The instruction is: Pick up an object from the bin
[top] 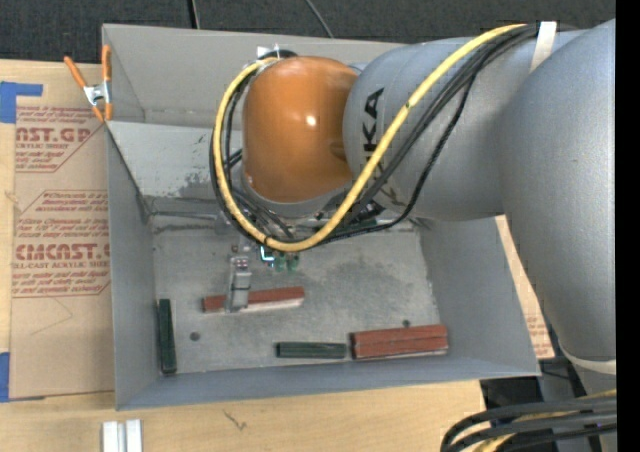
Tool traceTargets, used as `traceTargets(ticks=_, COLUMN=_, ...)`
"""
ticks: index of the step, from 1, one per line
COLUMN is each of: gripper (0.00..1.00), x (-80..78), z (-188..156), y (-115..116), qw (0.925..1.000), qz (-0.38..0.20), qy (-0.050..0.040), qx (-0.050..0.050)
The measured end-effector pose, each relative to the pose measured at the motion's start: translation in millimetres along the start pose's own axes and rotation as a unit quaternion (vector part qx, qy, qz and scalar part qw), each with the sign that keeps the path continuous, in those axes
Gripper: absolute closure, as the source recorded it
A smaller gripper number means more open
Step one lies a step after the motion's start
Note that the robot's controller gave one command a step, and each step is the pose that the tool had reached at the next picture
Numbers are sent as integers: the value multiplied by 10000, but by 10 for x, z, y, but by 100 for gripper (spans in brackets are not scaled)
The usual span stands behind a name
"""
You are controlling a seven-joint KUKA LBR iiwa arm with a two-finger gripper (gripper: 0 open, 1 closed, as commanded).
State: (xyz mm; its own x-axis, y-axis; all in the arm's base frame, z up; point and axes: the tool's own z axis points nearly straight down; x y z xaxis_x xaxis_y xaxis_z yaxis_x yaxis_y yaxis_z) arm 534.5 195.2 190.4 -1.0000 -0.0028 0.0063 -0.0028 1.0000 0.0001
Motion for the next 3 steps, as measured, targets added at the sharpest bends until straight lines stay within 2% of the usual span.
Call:
traceTargets(ticks=1, gripper=0, x=-20, z=-40, y=-7, qw=10000, qz=9, qy=-36, qx=-7)
traceTargets(ticks=2, gripper=0, x=34, z=86, y=-50, qw=9994, qz=-331, qy=-76, qx=-15)
traceTargets(ticks=3, gripper=100, x=58, z=1157, y=-419, qw=9918, qz=-1278, qy=-29, qx=-1)
